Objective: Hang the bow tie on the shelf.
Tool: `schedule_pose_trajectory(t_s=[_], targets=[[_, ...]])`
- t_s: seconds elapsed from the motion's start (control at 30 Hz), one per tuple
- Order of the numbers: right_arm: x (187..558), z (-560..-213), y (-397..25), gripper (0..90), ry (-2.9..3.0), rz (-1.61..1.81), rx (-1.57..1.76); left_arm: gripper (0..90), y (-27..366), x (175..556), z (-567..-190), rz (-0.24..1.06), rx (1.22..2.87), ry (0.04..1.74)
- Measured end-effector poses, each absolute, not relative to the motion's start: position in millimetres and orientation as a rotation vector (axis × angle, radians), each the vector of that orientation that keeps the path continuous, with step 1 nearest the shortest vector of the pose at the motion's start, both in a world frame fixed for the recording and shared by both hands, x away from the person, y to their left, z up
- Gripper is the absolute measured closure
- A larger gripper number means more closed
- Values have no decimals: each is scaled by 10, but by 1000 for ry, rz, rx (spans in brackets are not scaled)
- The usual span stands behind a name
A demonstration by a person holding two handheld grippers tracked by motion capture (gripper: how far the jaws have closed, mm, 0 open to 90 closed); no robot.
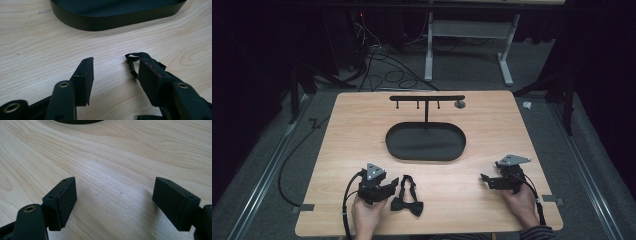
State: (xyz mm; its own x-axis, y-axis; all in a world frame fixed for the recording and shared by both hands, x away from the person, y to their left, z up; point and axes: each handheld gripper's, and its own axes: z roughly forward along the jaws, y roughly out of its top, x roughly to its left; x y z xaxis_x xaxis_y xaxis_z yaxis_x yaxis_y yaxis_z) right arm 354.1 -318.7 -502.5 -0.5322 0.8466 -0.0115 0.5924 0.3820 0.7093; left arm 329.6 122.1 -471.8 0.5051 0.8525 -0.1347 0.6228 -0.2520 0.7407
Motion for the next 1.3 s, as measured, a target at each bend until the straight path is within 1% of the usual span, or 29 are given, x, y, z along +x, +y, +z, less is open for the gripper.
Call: schedule_pose_trajectory(t_s=[0.2, 0.47, 0.57, 0.7, 0.97, 1.0, 1.03, 1.07, 1.1, 1.13, 1.17, 1.23, 1.3], targets=[[3541, -5025, -3187, 206, 2274, 938, 1249, 498, 1125, 3301, -4733, 382, 2003, 1187], [3541, -5025, -3187, 206, 2274, 938, 1249, 540, 1025, 3337, -4794, 355, 2045, 1173], [3541, -5025, -3187, 206, 2274, 938, 1249, 567, 979, 3343, -4827, 363, 2087, 1161], [3541, -5025, -3187, 206, 2274, 938, 1249, 601, 962, 3355, -4853, 354, 2103, 1161], [3541, -5025, -3187, 206, 2274, 938, 1249, 658, 920, 3356, -4923, 383, 2154, 1154], [3541, -5025, -3187, 206, 2274, 938, 1249, 689, 915, 3351, -4924, 396, 2157, 1153], [3541, -5025, -3187, 206, 2274, 938, 1249, 689, 910, 3347, -4923, 410, 2167, 1146], [3541, -5025, -3187, 206, 2274, 938, 1250, 709, 906, 3342, -4923, 421, 2174, 1141], [3541, -5025, -3187, 206, 2274, 938, 1249, 752, 903, 3339, -4922, 420, 2177, 1134], [3541, -5025, -3187, 206, 2274, 938, 1249, 775, 903, 3339, -4922, 420, 2177, 1134], [3541, -5025, -3187, 206, 2274, 938, 1249, 775, 903, 3340, -4919, 420, 2183, 1129], [3541, -5025, -3187, 206, 2274, 938, 1250, 831, 906, 3345, -4915, 418, 2189, 1129], [3541, -5025, -3187, 206, 2274, 938, 1249, 843, 914, 3351, -4916, 409, 2186, 1128]])
